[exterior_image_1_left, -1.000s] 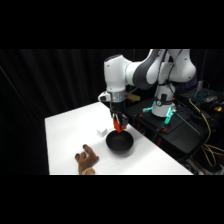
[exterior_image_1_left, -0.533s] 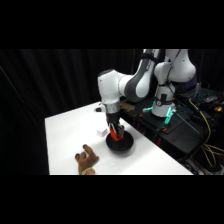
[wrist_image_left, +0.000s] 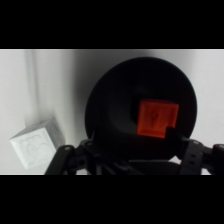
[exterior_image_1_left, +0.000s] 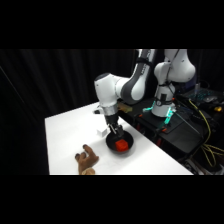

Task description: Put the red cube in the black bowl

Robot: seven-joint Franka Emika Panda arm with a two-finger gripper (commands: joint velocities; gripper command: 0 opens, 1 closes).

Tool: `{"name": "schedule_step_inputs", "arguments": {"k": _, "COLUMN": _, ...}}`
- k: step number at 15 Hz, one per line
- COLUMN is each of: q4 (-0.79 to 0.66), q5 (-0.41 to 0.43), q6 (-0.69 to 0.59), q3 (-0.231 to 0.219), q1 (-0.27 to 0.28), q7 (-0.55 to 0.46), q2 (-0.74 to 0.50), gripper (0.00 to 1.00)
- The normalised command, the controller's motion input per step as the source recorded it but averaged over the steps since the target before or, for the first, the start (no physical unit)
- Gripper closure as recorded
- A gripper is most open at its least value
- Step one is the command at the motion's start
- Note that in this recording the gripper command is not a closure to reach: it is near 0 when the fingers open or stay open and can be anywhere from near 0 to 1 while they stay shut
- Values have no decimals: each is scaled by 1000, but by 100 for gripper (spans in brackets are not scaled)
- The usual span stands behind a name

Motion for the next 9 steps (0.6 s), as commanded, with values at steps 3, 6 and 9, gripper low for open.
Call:
{"name": "schedule_step_inputs", "arguments": {"k": 3, "q4": 11, "q5": -306, "q6": -521, "q3": -73, "q1": 172, "q7": 524, "q2": -496, "gripper": 0}}
{"name": "schedule_step_inputs", "arguments": {"k": 6, "q4": 153, "q5": -178, "q6": -559, "q3": -6, "q1": 129, "q7": 373, "q2": -434, "gripper": 0}}
{"name": "schedule_step_inputs", "arguments": {"k": 9, "q4": 272, "q5": -45, "q6": -487, "q3": 23, "q1": 52, "q7": 158, "q2": -264, "gripper": 0}}
